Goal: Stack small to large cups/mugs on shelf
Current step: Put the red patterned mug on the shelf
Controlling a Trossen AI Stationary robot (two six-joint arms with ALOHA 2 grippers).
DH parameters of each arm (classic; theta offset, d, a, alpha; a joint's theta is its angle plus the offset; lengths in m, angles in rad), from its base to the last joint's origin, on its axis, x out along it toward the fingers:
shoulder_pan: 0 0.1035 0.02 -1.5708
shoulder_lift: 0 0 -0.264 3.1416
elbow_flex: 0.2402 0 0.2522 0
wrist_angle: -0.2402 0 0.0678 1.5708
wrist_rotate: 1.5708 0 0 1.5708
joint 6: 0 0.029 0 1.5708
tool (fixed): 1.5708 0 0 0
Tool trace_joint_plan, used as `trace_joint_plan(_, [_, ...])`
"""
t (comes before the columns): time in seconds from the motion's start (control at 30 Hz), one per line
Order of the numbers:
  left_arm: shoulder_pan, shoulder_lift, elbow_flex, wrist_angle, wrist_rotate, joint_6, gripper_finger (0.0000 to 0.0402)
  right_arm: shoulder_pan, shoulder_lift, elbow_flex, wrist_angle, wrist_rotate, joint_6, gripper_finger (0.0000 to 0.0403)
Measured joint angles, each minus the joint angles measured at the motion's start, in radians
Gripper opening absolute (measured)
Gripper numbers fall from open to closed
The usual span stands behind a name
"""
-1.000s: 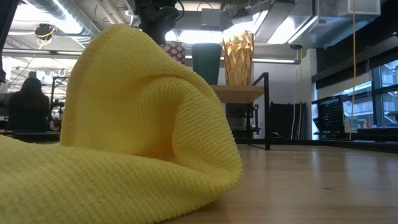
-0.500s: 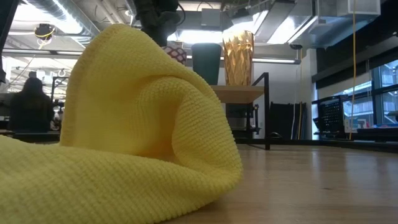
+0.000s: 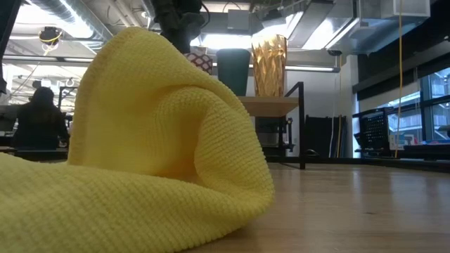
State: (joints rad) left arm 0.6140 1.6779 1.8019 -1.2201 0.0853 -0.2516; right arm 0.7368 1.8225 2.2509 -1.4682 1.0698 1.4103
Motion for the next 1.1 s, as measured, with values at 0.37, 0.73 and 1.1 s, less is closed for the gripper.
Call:
trace_joint_plan(0.37, [0.000,-0.002,0.000,-0.023,0.000,0.000,0.0066,0.000,0.000,0.000,-0.010,0.000,0.000,0.0083])
trace_joint_plan(0.73, [0.012,-0.006,0.093,-0.085,-0.021,0.023,0.0068,0.000,0.000,0.000,-0.014,0.000,0.000,0.0083])
trace_joint_plan(1.1, [-0.036,-0.019,0.095,-0.281,-0.071,0.053,0.0069,0.000,0.000,0.000,-0.014,-0.001,0.000,0.0083])
